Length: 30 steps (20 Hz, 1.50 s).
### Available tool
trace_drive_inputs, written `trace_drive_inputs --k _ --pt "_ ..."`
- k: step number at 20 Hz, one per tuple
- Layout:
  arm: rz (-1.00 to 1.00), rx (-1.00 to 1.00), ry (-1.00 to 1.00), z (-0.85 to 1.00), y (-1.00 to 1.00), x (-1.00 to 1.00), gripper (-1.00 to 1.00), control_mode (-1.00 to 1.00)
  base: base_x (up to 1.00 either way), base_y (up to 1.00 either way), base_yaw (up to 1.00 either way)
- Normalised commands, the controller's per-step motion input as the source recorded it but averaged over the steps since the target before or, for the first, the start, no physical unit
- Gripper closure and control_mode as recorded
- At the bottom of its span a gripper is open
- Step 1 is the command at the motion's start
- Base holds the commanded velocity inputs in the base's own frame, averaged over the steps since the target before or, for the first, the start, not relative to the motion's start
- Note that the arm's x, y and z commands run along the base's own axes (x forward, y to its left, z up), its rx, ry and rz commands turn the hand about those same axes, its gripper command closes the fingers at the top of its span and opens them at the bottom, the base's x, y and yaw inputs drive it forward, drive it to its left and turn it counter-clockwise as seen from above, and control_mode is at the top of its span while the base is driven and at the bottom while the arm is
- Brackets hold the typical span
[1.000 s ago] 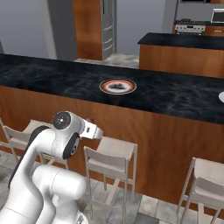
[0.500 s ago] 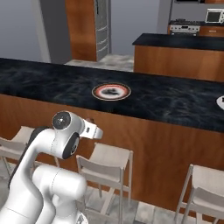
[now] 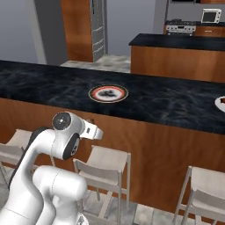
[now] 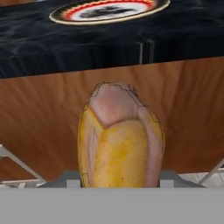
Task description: Take the chicken drumsticks from the pan and place one on each plate on the dining counter.
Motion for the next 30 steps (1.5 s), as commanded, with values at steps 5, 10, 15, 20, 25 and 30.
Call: trace_drive_inputs --k 5,10,15,20,25,30 --pt "-0.01 -0.09 0.00 -0.07 0.03 -0.01 1.00 -1.00 0.00 0.07 -0.07" --pt "-0.01 -0.17 0.09 -0.08 0.03 -0.20 1.00 -1.00 0.00 0.00 0.00" --pt "0.00 -0.10 0.14 0.00 0.02 -0.17 1.00 -1.00 0.00 0.00 0.00" --pt "0.00 0.00 0.14 0.17 0.00 -0.52 1.00 -1.00 0.00 0.00 0.00" --pt "0.02 0.00 0.04 0.54 0.00 -0.43 1.00 -1.00 0.00 0.00 0.00" --pt "0.08 0.00 -0.17 0.73 -0.01 0.27 1.00 -1.00 0.00 0.00 0.00"
